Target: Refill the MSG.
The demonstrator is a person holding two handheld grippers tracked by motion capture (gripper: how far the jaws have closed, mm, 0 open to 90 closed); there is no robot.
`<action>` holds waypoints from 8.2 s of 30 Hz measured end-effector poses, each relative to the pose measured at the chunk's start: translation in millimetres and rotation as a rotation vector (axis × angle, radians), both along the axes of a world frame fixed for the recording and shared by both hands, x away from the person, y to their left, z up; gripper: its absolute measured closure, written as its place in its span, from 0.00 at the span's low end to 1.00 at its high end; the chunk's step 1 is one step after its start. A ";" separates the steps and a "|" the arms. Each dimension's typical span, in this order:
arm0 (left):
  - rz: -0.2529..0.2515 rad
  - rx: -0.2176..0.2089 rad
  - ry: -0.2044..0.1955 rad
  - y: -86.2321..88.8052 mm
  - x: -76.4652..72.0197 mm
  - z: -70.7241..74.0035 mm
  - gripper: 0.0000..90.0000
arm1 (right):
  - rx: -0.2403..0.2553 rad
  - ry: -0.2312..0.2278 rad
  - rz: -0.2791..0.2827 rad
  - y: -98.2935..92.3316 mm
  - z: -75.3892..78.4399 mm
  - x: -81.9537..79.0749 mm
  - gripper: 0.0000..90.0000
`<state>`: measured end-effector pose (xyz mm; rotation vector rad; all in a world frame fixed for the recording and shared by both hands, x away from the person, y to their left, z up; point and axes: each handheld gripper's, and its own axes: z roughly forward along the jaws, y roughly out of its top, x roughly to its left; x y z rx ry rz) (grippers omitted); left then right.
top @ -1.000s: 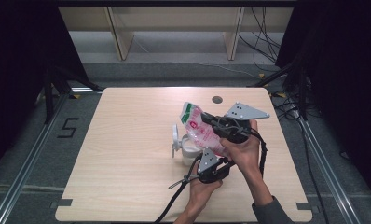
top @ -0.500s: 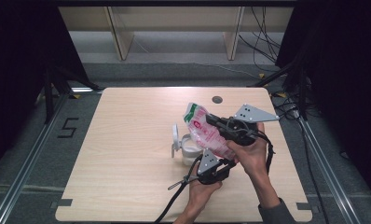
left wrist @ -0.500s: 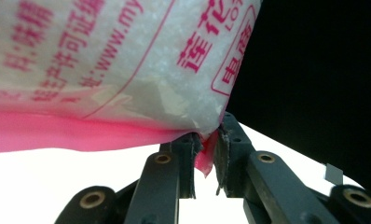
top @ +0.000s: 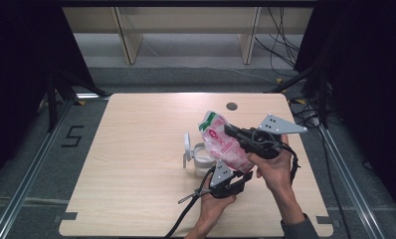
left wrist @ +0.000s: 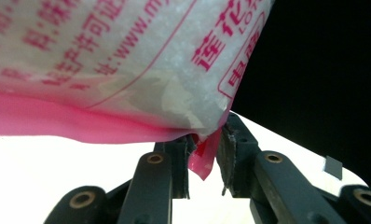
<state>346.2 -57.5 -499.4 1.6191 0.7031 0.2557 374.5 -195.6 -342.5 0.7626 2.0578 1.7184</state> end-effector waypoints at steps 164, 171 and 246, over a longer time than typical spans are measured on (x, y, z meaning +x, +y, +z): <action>0.119 0.079 -0.021 112.1 -35.3 9.8 0.55 | -0.101 0.245 -0.389 -131.8 -120.0 -14.2 1.00; 0.120 0.094 -0.016 114.0 -35.9 10.6 0.55 | -0.108 0.229 -0.418 -134.4 -121.6 -13.5 0.99; 0.236 0.125 -0.048 172.3 -15.3 36.6 0.53 | -0.220 0.200 -0.174 -53.4 -128.1 -46.9 0.42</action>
